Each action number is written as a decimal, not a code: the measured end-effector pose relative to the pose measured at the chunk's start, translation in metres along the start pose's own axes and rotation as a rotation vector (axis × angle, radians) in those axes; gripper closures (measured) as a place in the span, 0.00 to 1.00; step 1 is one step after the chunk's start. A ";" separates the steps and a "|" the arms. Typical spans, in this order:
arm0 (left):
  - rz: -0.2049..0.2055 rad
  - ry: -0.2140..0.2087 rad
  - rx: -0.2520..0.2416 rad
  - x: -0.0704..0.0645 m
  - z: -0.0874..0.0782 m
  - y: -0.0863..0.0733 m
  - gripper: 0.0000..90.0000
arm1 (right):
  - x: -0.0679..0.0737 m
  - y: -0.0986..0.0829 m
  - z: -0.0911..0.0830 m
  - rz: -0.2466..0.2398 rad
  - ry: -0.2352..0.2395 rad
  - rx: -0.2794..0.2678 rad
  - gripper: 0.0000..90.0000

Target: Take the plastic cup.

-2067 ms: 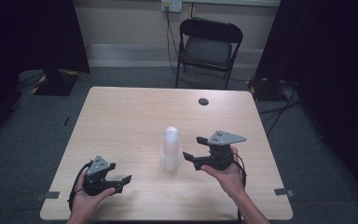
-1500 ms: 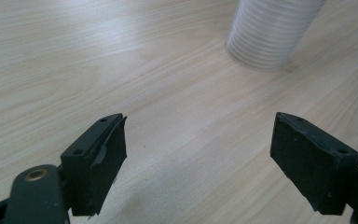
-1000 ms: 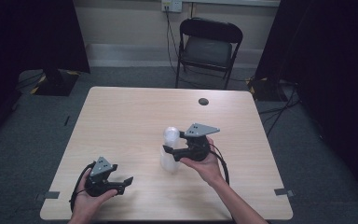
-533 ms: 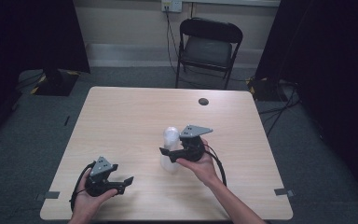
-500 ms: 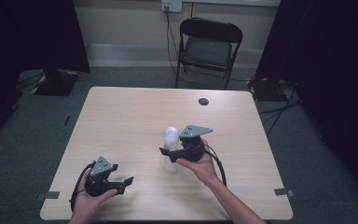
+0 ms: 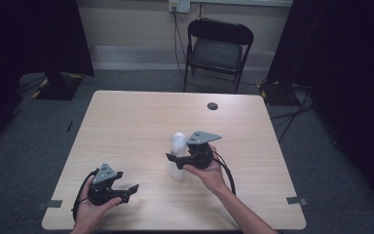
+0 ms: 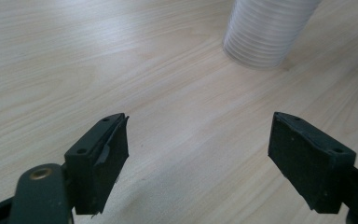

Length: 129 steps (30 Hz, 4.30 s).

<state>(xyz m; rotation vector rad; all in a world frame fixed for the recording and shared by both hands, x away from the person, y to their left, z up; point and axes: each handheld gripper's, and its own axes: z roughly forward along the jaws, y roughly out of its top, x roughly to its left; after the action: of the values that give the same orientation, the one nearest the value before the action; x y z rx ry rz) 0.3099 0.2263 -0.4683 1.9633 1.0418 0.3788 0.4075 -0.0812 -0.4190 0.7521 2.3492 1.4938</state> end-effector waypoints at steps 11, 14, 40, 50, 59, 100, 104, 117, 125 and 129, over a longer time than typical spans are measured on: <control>-0.012 0.000 0.002 0.000 0.000 -0.001 0.22 | 0.001 0.005 -0.004 0.007 0.004 -0.024 0.34; -0.009 0.007 0.005 0.001 0.000 0.000 0.22 | 0.000 0.007 -0.005 0.019 0.008 -0.035 0.34; -0.006 -0.007 0.023 0.002 0.000 -0.001 0.22 | 0.003 0.035 -0.018 0.008 0.007 -0.066 0.37; 0.036 -0.026 0.053 -0.003 0.003 -0.001 0.22 | 0.002 0.043 -0.025 0.019 0.000 -0.084 0.38; 0.019 -0.020 0.039 -0.001 0.001 -0.002 0.23 | 0.003 0.051 -0.033 0.031 0.006 -0.122 0.39; -0.010 -0.133 -0.125 -0.023 0.005 0.008 0.36 | -0.013 0.069 -0.090 0.080 -0.021 -0.206 0.41; -0.042 -0.129 -0.154 -0.024 0.001 0.012 0.34 | -0.015 0.064 -0.100 0.100 -0.033 -0.213 0.42; 0.006 -0.180 -0.173 -0.036 0.005 0.023 0.30 | -0.015 0.031 -0.110 0.175 -0.025 -0.149 0.42; 0.051 -0.223 -0.213 -0.051 0.016 0.039 0.37 | -0.009 0.005 -0.111 0.229 0.011 -0.123 0.41; 0.076 -0.256 -0.236 -0.060 0.022 0.048 0.39 | -0.006 -0.008 -0.109 0.274 0.048 -0.110 0.41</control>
<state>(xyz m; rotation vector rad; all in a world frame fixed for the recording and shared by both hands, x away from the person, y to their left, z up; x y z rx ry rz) 0.3122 0.1539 -0.4355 1.7868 0.7263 0.2692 0.3584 -0.1699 -0.3787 1.0547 2.2460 1.7526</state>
